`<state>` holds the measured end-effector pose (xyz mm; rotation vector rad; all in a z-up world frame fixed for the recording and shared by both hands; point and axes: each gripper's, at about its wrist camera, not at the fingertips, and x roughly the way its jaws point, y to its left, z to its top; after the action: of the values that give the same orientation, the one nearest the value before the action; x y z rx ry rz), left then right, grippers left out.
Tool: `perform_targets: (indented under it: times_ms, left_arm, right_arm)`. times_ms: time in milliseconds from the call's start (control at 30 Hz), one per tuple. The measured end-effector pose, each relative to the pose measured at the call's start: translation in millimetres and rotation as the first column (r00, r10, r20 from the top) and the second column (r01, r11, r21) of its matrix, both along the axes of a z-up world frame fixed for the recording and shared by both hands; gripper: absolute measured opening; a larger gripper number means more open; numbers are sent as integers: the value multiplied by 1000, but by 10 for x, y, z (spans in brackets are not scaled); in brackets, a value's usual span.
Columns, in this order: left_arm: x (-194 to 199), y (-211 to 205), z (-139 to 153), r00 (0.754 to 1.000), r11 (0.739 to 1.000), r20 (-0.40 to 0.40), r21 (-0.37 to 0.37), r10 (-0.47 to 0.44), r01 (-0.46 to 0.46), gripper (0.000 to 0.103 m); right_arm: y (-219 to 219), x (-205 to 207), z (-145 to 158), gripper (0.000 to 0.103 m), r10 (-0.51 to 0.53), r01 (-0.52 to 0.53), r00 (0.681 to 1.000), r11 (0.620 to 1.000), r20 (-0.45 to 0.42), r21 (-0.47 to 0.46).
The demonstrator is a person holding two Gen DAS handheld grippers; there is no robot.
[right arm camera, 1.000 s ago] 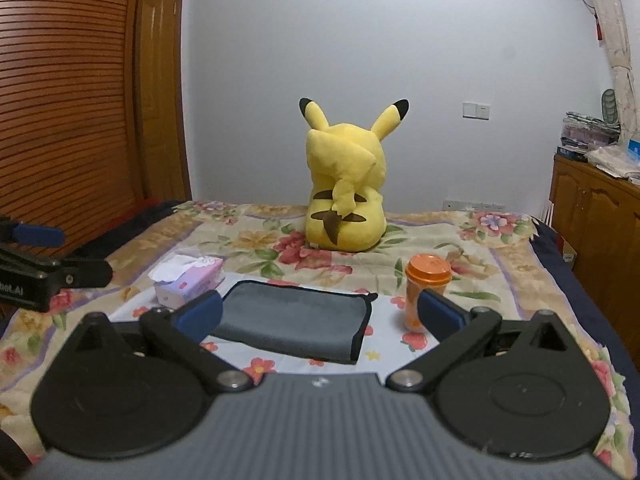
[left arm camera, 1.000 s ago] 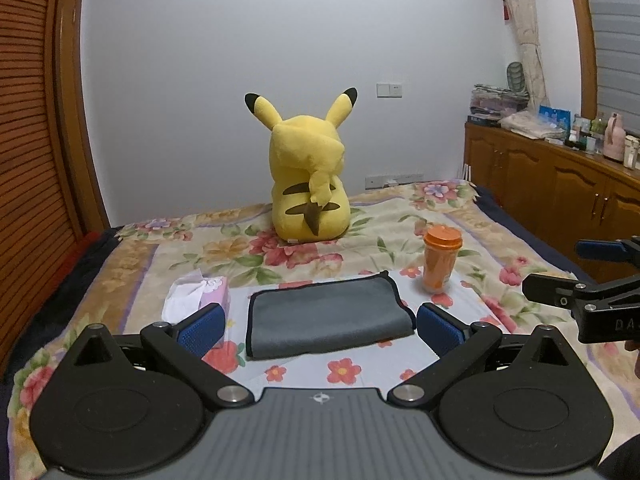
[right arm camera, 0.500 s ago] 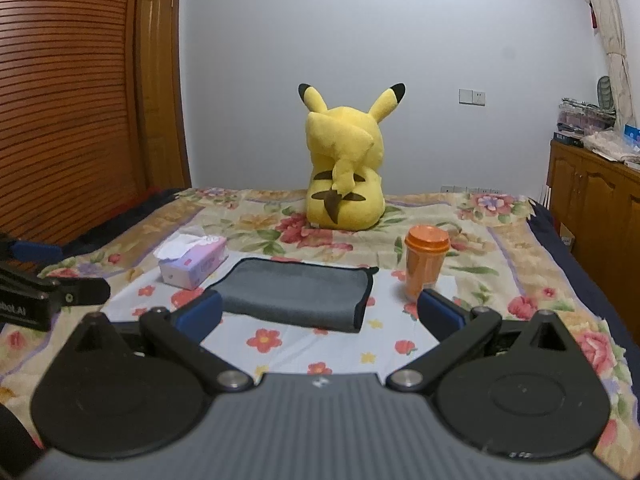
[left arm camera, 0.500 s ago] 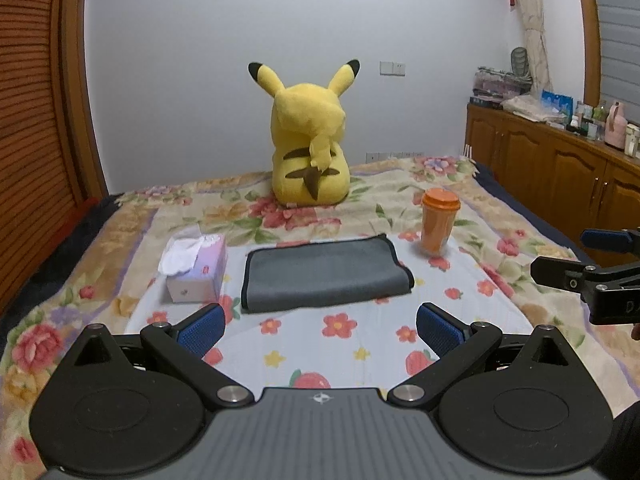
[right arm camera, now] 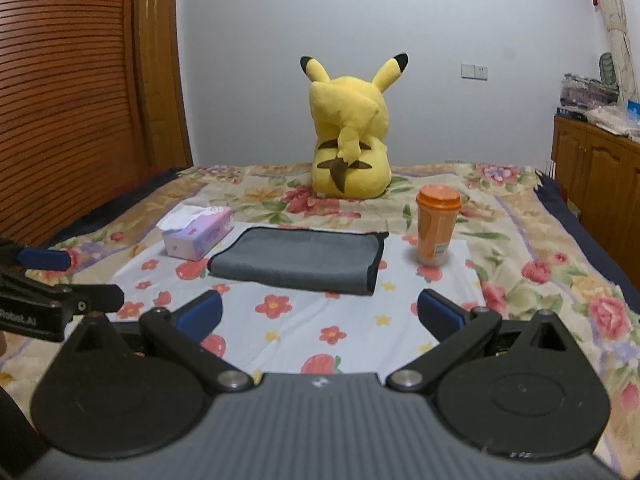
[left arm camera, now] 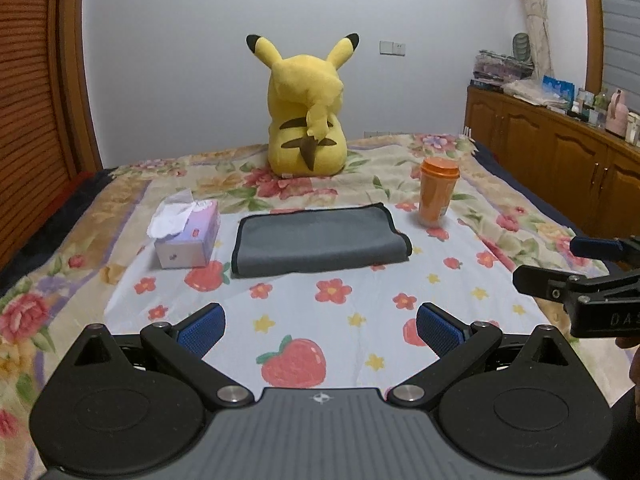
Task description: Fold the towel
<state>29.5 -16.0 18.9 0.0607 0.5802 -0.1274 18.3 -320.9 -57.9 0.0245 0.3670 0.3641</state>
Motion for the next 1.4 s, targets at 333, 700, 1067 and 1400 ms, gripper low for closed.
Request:
perform_targets:
  times_ms: [333, 700, 1067, 1400]
  left_arm:
    - [24, 49, -318, 999, 999, -42, 2, 32, -32, 103]
    - [3, 118, -425, 998, 998, -22, -14, 60, -61, 103]
    - [-135, 93, -329, 995, 998, 74, 9, 64, -65, 103]
    - [-205, 93, -279, 990, 998, 128, 9, 66, -67, 103]
  right_arm:
    - [92, 18, -244, 103, 1, -1, 999, 1000, -40, -3]
    - [124, 85, -379, 103, -14, 12, 998, 1000, -63, -23]
    - [108, 13, -356, 103, -36, 36, 999, 999, -20, -33]
    - [86, -45, -322, 103, -48, 48, 999, 999, 23, -23]
